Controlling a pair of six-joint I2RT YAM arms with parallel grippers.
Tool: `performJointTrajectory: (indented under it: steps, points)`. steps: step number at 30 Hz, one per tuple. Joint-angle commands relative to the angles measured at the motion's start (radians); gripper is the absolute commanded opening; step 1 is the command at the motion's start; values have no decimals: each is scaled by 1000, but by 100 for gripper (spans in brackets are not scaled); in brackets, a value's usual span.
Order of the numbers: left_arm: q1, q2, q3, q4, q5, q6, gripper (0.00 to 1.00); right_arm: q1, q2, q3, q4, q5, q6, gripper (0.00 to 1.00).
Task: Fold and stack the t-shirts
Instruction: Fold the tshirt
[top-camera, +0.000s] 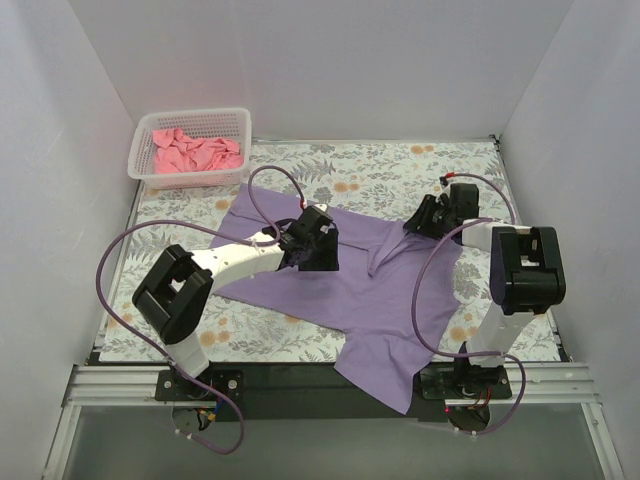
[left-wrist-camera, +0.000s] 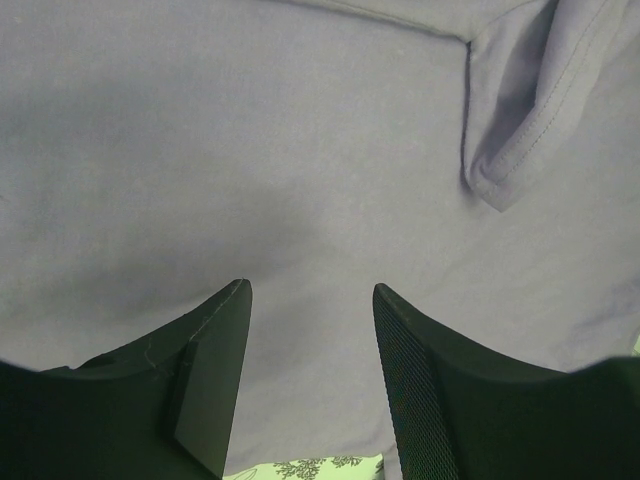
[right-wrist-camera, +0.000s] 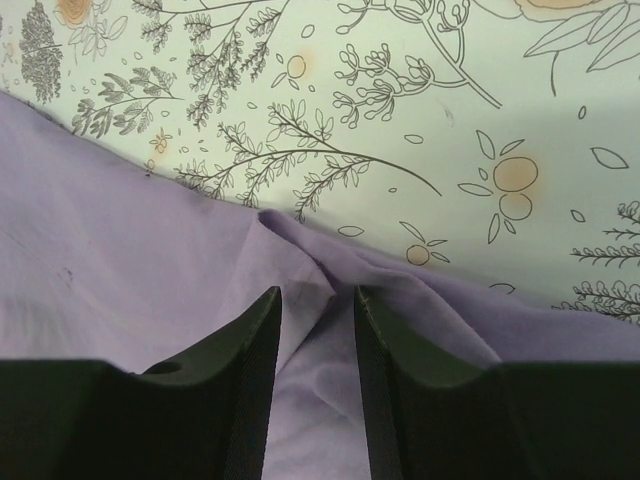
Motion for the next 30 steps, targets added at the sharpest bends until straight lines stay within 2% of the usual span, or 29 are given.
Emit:
performJointTrajectory:
  steps: [1,6,9,13,16,21,28,30]
  points:
    - [-10,-10,29,16,-18,-2,50,-6,23,36,58,-12,-18,41]
    - [-14,-8,27,16,-17,-2,50,-6,46,35,88,-41,-24,37]
    - [-16,-7,26,15,-17,-2,50,-6,44,22,115,-72,-25,31]
    - [-19,-1,27,15,-15,-4,50,-6,14,-1,123,-68,-34,17]
    - [-22,-2,26,15,-17,-4,50,-7,-34,-27,120,-58,-34,1]
    - [-25,-2,38,15,-20,-5,50,-7,-195,-122,99,-6,-10,1]
    - [-40,24,84,16,-17,-5,48,-7,-441,-223,-147,115,-4,1]
    - [-43,31,99,15,-15,-10,45,-6,-495,-252,-193,148,5,1]
